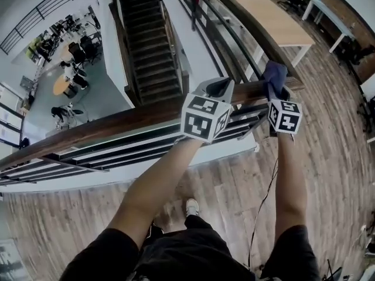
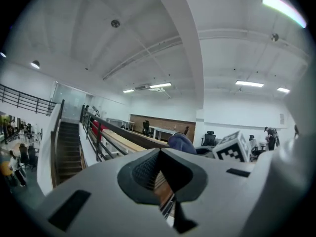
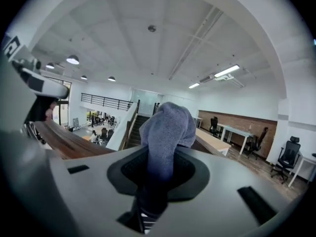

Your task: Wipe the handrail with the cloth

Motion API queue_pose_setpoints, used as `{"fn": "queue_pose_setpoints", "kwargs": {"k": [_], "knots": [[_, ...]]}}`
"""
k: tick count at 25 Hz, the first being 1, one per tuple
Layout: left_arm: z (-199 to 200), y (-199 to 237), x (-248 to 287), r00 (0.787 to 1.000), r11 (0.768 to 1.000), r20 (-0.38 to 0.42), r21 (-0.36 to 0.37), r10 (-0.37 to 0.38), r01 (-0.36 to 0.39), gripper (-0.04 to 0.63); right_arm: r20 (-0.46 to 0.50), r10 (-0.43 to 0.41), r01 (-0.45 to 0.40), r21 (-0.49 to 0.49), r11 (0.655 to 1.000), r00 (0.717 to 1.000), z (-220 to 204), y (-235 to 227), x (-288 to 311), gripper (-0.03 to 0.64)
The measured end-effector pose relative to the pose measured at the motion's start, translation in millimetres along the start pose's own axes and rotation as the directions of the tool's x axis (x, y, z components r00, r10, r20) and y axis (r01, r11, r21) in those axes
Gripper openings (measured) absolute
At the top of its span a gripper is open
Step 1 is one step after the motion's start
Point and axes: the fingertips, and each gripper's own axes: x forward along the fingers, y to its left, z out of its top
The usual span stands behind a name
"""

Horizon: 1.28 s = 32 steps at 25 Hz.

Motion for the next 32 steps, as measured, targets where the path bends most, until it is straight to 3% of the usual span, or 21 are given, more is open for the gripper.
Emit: {"fn": "queue_pose_setpoints", "kwargs": {"k": [4, 7, 10, 12, 15, 20, 26, 29, 32], "knots": [[-11, 41, -66, 0.996, 0.996, 0.039, 0.017, 0.083, -0.083, 0.002, 0.089, 0.092, -0.088, -0.05, 0.995, 0.992, 19, 100, -41, 0.092], [-35, 78, -127, 0.985, 0.986, 0.056, 0.008, 0.165, -0.165, 0.002, 0.137, 0.201, -0.189, -0.098, 0.977, 0.97, 30, 201, -62, 0.092], [-73, 120, -191, 0.965, 0.963, 0.026, -0.075, 0.261, -0.259, 0.003, 0.155, 0.314, -0.298, -0.121, 0.947, 0.937, 29, 308, -74, 0.092], [-92, 147, -238, 0.943, 0.935, 0.004, -0.13, 0.334, -0.331, 0.002, 0.157, 0.389, -0.375, -0.113, 0.92, 0.908, 26, 374, -85, 0.092], [-115, 183, -311, 0.895, 0.885, -0.007, -0.152, 0.445, -0.441, 0.002, 0.137, 0.497, -0.485, -0.115, 0.867, 0.857, 19, 466, -109, 0.092], [-181, 248, -428, 0.82, 0.803, -0.085, -0.172, 0.565, -0.571, 0.002, 0.089, 0.622, -0.613, -0.113, 0.782, 0.778, -1, 620, -137, 0.092], [-231, 322, -569, 0.679, 0.66, -0.118, -0.167, 0.724, -0.733, 0.002, -0.046, 0.75, -0.75, -0.11, 0.653, 0.66, -23, 785, -140, 0.094], [-256, 358, -626, 0.627, 0.606, -0.133, -0.168, 0.768, -0.778, 0.002, -0.08, 0.774, -0.777, -0.12, 0.618, 0.628, -28, 857, -135, 0.093], [-282, 396, -679, 0.581, 0.564, -0.149, -0.142, 0.8, -0.813, 0.002, -0.109, 0.784, -0.792, -0.082, 0.606, 0.611, -35, 926, -130, 0.092]]}}
